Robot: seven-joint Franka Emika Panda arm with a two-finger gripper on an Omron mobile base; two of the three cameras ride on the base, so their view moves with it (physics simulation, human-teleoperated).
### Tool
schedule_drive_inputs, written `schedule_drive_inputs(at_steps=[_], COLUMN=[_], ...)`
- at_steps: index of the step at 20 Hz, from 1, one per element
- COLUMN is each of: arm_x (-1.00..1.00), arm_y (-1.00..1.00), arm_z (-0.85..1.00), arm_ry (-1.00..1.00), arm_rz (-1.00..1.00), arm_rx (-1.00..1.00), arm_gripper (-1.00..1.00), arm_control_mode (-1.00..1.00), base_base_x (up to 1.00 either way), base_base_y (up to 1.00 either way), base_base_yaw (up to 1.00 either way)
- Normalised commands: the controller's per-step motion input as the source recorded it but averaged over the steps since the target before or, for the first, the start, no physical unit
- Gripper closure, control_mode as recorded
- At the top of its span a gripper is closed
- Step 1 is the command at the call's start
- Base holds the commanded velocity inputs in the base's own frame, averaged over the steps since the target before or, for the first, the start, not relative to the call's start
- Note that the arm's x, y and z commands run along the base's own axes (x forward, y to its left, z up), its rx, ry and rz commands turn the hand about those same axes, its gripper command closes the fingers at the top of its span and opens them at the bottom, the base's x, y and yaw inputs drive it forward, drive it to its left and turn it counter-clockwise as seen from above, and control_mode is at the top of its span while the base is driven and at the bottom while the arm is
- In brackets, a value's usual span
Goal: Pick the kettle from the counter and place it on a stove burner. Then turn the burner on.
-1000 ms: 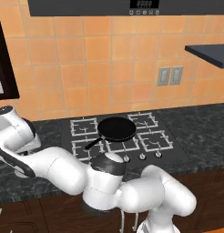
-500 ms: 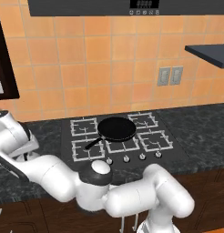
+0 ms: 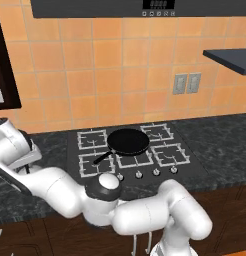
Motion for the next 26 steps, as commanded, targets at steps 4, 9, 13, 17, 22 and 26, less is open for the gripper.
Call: schedule_drive_inputs(at_steps=[4, 9, 13, 17, 22, 26], arm_x=[0.0, -0.32, -0.61, -0.39, -0.13, 0.0], arm_y=[-0.26, -0.77, -1.0, -1.0, -1.0, -1.0], arm_z=[-0.04, 0.09, 0.71, 0.84, 0.69, 0.46], arm_ry=[-0.06, -0.28, -0.57, -0.56, -0.49, -0.4], arm_rz=[0.0, 0.0, 0.0, 0.0, 0.0, 0.0], arm_rx=[0.0, 0.0, 0.07, 0.08, 0.08, 0.09], arm_gripper=[1.0, 1.0, 1.0, 1.0, 1.0, 1.0], arm_control_mode=[-1.0, -1.0, -1.0, -1.0, -1.0, -1.0], base_base_x=[0.0, 0.0, 0.0, 0.0, 0.0, 0.0], base_base_y=[0.0, 0.0, 0.0, 0.0, 0.0, 0.0], base_base_yaw=[0.0, 0.0, 0.0, 0.0, 0.0, 0.0])
